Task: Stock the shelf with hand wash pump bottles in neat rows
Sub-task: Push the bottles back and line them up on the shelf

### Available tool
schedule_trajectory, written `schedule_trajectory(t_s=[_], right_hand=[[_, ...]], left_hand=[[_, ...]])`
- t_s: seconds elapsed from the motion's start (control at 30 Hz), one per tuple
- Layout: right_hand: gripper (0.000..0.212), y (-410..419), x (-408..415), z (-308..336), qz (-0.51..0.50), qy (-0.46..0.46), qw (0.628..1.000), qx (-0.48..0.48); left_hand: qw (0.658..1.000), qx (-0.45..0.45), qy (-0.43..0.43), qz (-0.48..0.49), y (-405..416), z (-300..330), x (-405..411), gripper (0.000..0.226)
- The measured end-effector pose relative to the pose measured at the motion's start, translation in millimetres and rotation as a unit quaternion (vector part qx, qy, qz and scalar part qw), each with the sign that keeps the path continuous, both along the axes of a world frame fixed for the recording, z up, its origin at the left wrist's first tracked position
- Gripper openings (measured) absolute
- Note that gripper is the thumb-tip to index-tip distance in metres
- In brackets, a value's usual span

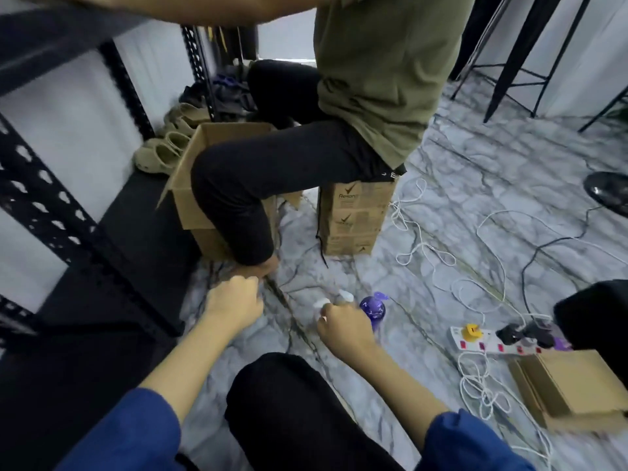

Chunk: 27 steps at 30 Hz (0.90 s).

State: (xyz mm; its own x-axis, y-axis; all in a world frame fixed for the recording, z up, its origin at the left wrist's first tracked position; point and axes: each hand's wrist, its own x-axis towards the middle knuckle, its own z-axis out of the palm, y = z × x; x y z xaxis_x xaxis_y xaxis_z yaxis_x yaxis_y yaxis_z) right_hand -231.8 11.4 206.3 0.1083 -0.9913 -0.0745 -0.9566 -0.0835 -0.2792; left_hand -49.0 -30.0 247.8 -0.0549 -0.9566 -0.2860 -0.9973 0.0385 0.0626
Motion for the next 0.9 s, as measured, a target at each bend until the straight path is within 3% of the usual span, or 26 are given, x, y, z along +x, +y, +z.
schedule_trajectory(t_s=[0.17,0.3,0.53,0.73,0.9], right_hand=[[0.03,-15,-41,-86,-0.117,-0.019,0.978,0.169],[0.046,-33,-57,-139,-0.189,-0.085,0.953,0.22],[0.07,-82,-62,-210,-0.238,-0.239,0.921,0.194],[0.069,-100,-56,-249,-0.29,-0.301,0.903,0.101],[0.076,-103,-43,-282,-0.317,-0.322,0.891,0.054]], left_hand=[[0.991,0.118,0.056,-0.019,-45,-81,-24,0.029],[0.968,0.226,0.105,-0.022,-66,-150,-44,0.043],[0.947,0.265,0.178,0.018,-91,-248,-79,0.065],[0.925,0.266,0.26,0.081,-104,-305,-94,0.095],[0.907,0.208,0.339,0.138,-98,-336,-100,0.08]])
